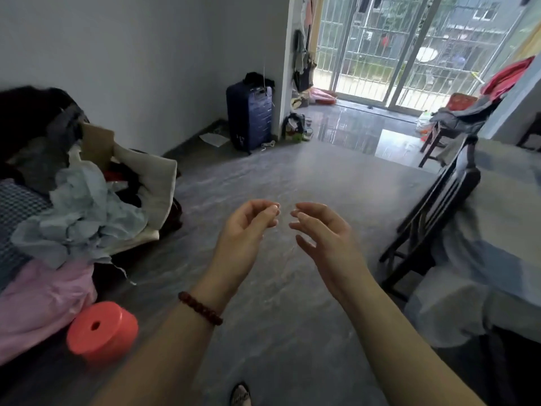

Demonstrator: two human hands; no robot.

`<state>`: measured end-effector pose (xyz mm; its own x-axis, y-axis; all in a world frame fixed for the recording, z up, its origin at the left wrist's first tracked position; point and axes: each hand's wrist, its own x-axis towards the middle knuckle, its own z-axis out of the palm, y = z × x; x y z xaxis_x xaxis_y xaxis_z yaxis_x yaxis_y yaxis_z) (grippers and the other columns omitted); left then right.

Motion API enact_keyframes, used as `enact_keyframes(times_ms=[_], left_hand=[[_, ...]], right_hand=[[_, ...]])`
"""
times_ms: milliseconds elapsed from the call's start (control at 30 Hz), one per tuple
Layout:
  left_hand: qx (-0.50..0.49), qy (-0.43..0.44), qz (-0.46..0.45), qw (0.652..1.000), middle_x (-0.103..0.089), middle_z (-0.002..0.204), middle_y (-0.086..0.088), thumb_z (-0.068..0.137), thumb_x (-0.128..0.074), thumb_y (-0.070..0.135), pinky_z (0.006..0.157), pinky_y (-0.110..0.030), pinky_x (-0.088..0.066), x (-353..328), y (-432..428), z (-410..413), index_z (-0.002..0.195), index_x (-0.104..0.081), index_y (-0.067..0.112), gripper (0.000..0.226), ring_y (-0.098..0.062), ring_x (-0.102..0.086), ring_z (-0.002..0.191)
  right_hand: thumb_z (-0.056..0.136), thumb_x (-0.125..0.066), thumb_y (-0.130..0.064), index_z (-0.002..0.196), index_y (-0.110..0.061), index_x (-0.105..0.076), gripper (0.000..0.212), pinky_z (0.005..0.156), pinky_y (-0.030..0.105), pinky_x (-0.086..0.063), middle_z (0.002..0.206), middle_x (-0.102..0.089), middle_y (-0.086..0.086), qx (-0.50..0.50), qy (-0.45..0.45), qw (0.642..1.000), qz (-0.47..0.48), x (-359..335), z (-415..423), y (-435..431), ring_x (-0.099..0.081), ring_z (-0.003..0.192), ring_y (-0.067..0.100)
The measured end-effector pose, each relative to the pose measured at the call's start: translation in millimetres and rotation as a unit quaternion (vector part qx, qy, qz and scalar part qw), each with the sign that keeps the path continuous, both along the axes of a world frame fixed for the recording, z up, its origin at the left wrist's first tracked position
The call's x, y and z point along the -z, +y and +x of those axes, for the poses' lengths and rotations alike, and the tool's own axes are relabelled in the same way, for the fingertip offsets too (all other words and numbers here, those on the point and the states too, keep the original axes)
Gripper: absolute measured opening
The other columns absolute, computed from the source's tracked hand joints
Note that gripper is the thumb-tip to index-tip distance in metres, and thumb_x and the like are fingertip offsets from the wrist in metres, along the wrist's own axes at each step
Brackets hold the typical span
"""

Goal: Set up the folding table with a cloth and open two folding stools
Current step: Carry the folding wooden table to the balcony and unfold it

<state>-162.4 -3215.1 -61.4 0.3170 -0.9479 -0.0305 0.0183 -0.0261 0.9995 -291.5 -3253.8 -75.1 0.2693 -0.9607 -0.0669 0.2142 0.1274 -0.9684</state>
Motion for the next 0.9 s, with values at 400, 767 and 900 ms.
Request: enact_keyframes(times_ms=[400,767,900], left_hand=[[0.031,0.012,0.019,0.999,-0.068,0.1,0.003,0.093,-0.051,0.026,0.08,-0.021,-0.048,-1.2,-172.8,51.6,0.094,-0.064,0.023,0.014,-0.002,-0.063,0.087],[0.094,-0.014,0.02,0.995,-0.068,0.099,0.002,0.093,-0.052,0.025,0.082,-0.026,-0.047,7.6,-409.9,6.2,0.098,-0.064,0.018,0.015,-0.003,-0.063,0.085],[0.131,-0.03,-0.008,0.991,-0.068,0.099,0.004,0.092,-0.052,0.027,0.075,-0.02,-0.046,-5.0,-494.1,-25.2,0.095,-0.063,0.023,0.013,-0.004,-0.064,0.088]], right_hand=[[0.089,-0.062,-0.016,0.095,-0.023,-0.068,0.011,0.083,0.027,-0.049,0.094,-0.069,-0.003,0.037,0.034,0.999,0.003,5.8,48.0,-162.8,-0.065,0.092,0.014],[0.088,-0.061,-0.014,0.096,-0.021,-0.068,0.013,0.082,0.026,-0.05,0.095,-0.068,-0.001,0.113,0.006,0.994,0.007,6.2,4.1,-381.8,-0.065,0.089,0.013],[0.088,-0.061,-0.015,0.093,-0.024,-0.068,0.012,0.083,0.028,-0.05,0.094,-0.07,-0.004,0.144,0.011,0.989,-0.017,-10.7,-27.9,-461.5,-0.066,0.088,0.012]])
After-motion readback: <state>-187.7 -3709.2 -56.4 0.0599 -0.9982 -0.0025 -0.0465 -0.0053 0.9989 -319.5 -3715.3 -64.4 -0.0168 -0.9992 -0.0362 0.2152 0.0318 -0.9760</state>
